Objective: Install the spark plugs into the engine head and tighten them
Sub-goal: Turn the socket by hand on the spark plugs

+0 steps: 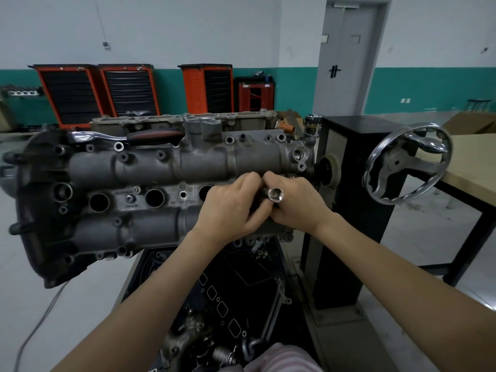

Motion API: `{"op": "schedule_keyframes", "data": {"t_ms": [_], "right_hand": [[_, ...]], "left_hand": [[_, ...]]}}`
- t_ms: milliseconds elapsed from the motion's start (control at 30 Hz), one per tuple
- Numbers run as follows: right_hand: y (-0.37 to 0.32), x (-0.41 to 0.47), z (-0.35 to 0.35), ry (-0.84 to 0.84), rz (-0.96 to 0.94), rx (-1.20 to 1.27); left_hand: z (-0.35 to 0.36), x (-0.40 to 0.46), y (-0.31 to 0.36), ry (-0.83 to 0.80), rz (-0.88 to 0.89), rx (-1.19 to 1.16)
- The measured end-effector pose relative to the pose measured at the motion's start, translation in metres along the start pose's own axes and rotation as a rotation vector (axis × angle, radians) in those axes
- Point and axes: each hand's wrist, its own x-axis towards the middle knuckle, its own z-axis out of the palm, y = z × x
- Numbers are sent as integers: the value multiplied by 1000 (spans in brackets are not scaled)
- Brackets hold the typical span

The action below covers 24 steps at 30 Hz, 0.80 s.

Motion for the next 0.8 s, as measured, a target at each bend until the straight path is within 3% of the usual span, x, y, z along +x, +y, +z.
{"op": "schedule_keyframes", "data": {"t_ms": [100,400,667,800], "right_hand": [[2,-2,4,12,50,-17],[1,-2,1,-48,11,73],[3,-1,3,40,52,-10],[2,-2,3,-1,59,53]], "left_hand": [[2,1,-1,36,13,90],[-2,1,3,18,11,15],[3,0,0,12,21,56],[-1,-1,0,31,7,-4]]}}
